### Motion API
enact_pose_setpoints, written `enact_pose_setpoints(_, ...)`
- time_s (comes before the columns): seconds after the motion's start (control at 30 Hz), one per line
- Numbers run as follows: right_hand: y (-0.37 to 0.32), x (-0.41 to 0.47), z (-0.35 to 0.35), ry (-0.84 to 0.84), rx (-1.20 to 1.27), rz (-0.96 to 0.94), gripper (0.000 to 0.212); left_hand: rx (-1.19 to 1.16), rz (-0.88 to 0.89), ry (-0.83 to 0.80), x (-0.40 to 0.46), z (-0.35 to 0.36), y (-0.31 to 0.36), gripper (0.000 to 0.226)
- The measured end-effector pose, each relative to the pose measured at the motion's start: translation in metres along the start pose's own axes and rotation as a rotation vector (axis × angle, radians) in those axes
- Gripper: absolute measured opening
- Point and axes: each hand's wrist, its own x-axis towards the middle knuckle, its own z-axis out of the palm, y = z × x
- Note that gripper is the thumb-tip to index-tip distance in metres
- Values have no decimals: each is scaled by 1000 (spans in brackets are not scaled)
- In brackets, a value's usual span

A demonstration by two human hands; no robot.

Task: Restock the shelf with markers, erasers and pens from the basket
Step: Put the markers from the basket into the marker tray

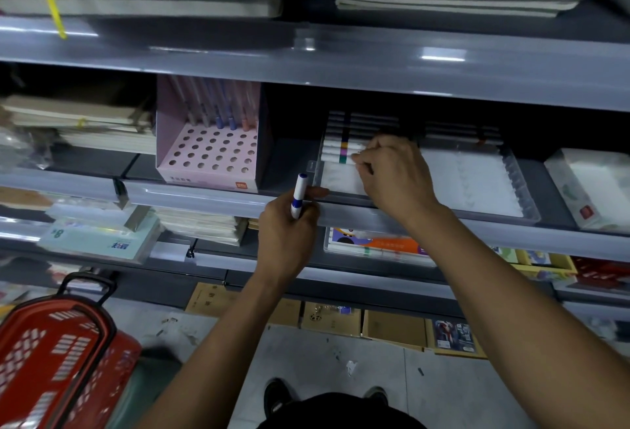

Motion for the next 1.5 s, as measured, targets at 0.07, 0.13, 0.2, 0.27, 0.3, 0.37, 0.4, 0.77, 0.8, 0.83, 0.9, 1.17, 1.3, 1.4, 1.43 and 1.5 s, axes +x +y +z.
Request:
enact_pose_setpoints(0.07,0,-4,-1,10,21,0,19,-129,-66,-36,-1,1,4,18)
enact_pose_setpoints(0.13,0,-9,-1,21,12,-3,23,-400,-136,-117,-4,-1,11,14)
enact_pose_setpoints(0.2,-2,-16,0,77,21,3,26,-586,-146,-158,-5,-4,17,26)
enact_pose_setpoints(0.27,-5,-24,1,133,60,20,25,-635,-128,-155,-5,-5,22,26)
enact_pose_setpoints(0.3,-8,-28,2,148,90,27,24,-640,-123,-146,-5,-5,24,24)
enact_pose_setpoints(0.37,-12,-35,2,159,157,31,20,-672,-115,-129,-3,-5,27,17)
enact_pose_setpoints(0.4,-14,-38,1,160,188,27,19,-700,-112,-131,-2,-5,27,17)
enact_pose_setpoints(0.77,-33,-54,-13,113,414,-34,12,-725,-25,-213,-2,-12,26,33)
enact_pose_setpoints(0.8,-34,-53,-15,95,428,-45,11,-725,-27,-215,-2,-13,25,35)
enact_pose_setpoints(0.83,-36,-53,-17,73,443,-58,11,-728,-33,-216,-3,-12,24,36)
enact_pose_setpoints(0.9,-39,-52,-21,29,469,-86,12,-736,-37,-216,-3,-11,23,37)
enact_pose_setpoints(1.17,-46,-45,-25,-32,422,-127,18,-743,73,-269,-7,-6,15,40)
enact_pose_setpoints(1.3,-42,-42,-25,-8,352,-150,22,-603,74,-219,-6,-6,16,37)
enact_pose_setpoints(1.4,-29,-35,-25,15,327,-121,21,-314,85,-95,-4,-4,11,28)
enact_pose_setpoints(1.43,-22,-32,-25,20,328,-97,21,-205,88,-57,-3,-4,8,24)
enact_pose_setpoints(1.5,-9,-26,-25,26,318,-43,21,-3,116,-11,-3,-4,1,22)
